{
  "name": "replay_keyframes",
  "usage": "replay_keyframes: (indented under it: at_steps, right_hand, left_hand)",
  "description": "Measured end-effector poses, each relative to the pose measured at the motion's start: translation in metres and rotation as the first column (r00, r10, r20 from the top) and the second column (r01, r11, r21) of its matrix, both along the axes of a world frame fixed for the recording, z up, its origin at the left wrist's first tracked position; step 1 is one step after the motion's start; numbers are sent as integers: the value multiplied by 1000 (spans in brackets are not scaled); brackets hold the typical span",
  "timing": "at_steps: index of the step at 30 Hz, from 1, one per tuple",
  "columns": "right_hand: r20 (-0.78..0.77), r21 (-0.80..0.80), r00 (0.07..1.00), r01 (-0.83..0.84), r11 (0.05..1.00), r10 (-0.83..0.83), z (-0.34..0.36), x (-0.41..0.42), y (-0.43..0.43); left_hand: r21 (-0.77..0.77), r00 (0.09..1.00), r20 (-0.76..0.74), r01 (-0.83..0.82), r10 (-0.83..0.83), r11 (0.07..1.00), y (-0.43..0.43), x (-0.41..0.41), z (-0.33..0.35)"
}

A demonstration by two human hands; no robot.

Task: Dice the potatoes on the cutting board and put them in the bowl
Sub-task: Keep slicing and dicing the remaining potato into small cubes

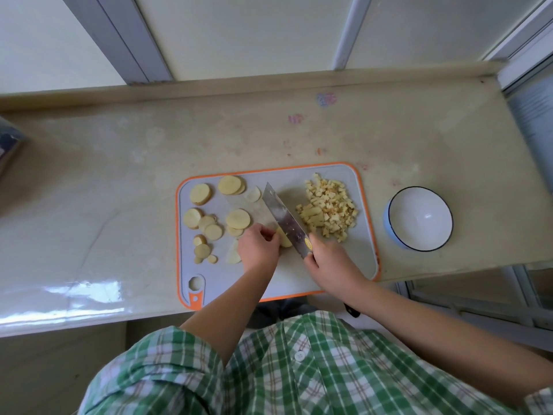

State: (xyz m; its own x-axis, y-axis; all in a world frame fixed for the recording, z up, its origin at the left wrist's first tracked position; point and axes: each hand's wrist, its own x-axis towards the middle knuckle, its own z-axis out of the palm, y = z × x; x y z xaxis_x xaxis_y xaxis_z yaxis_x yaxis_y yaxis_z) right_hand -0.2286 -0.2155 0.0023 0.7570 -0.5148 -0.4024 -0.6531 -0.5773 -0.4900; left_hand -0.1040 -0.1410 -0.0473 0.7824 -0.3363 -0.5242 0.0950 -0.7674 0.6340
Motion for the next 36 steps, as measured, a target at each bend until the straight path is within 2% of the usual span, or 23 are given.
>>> replay_keyframes:
  at_steps: [7, 13, 22, 27, 36]
  right_hand:
    - [-46, 50, 999, 13, 999, -11, -6, 4, 7]
    - [-34, -16, 999, -13, 1000, 12, -17, 10, 13]
    - [96, 8, 995, 31, 999, -32, -10, 0, 0]
    - [42, -9, 998, -43, 999, 43, -8, -5, 4]
    - [-23, 33, 999, -39, 999, 40, -8, -2, 9]
  left_hand:
    - [33, 1000, -11, -13, 13, 999, -5, -1, 4]
    - [35, 999, -33, -28, 29, 999, -4, 0, 6]
    - [9, 999, -40, -12, 12, 1000, 4, 2, 10]
    - [16, 999, -40, -23, 24, 1000, 4, 1, 12]
    - [42, 999, -29, -28, 29, 999, 0, 1, 11]
